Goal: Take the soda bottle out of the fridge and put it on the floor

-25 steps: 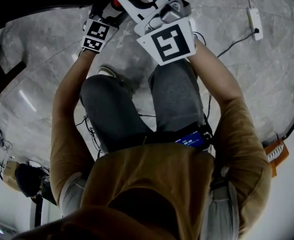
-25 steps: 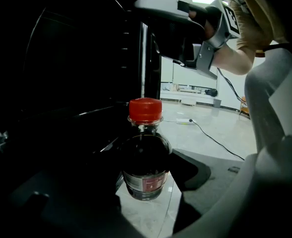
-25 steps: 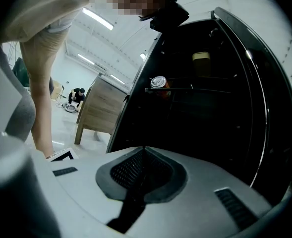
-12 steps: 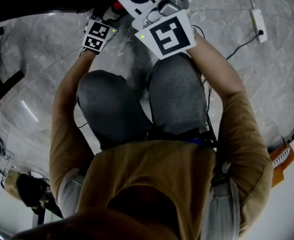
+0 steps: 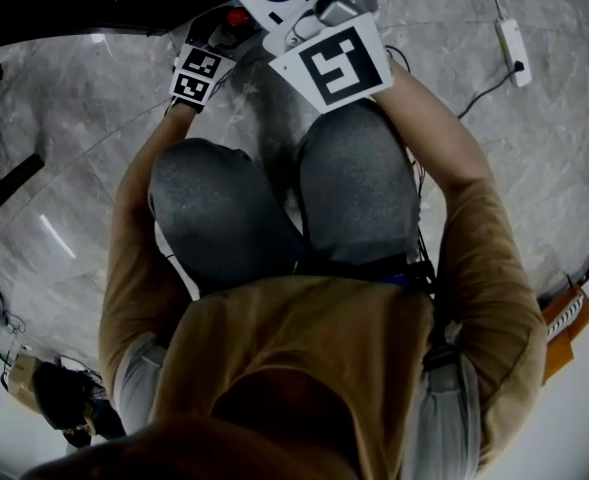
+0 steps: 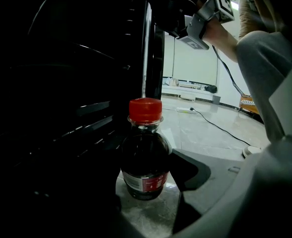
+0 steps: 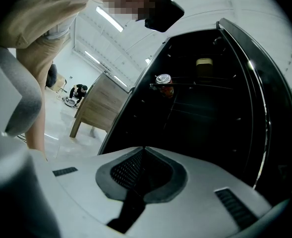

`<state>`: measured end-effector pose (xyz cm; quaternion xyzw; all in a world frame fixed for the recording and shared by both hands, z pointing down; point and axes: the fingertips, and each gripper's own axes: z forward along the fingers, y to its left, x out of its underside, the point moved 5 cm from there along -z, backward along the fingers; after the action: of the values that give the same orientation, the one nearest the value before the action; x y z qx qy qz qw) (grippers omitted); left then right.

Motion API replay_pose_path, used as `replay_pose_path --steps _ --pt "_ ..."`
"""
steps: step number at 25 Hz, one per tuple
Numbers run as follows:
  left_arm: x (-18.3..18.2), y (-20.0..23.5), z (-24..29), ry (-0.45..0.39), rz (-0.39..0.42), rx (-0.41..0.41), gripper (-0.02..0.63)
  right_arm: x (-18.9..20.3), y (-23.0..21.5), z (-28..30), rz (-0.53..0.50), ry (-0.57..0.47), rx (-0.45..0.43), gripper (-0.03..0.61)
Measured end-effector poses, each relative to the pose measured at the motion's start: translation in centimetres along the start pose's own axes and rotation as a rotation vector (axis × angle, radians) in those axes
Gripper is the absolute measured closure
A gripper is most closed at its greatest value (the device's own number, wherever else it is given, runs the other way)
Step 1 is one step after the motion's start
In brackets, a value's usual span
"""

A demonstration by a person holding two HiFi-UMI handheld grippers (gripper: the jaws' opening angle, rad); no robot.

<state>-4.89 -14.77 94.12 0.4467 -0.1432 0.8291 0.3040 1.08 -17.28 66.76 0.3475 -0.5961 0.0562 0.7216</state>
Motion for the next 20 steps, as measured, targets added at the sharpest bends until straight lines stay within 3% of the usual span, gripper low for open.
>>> replay_pose_path --steps 11,17,20 --pt "2.0 -0.4 0.8 -0.001 0.019 -0.011 0.311 -0.1 0.3 0.0 -0.024 -0.011 -0.005 0.577" --pt "2.6 -0.7 0.9 0.021 0.001 0.032 0.310 -0.4 0.5 0.2 -0.018 -0.021 -0.006 0.577" --pt "3.7 -1.1 1.1 0.065 0.055 0.038 0.310 -0.3 0.6 0.3 -0.020 -0.024 -0.007 0.577"
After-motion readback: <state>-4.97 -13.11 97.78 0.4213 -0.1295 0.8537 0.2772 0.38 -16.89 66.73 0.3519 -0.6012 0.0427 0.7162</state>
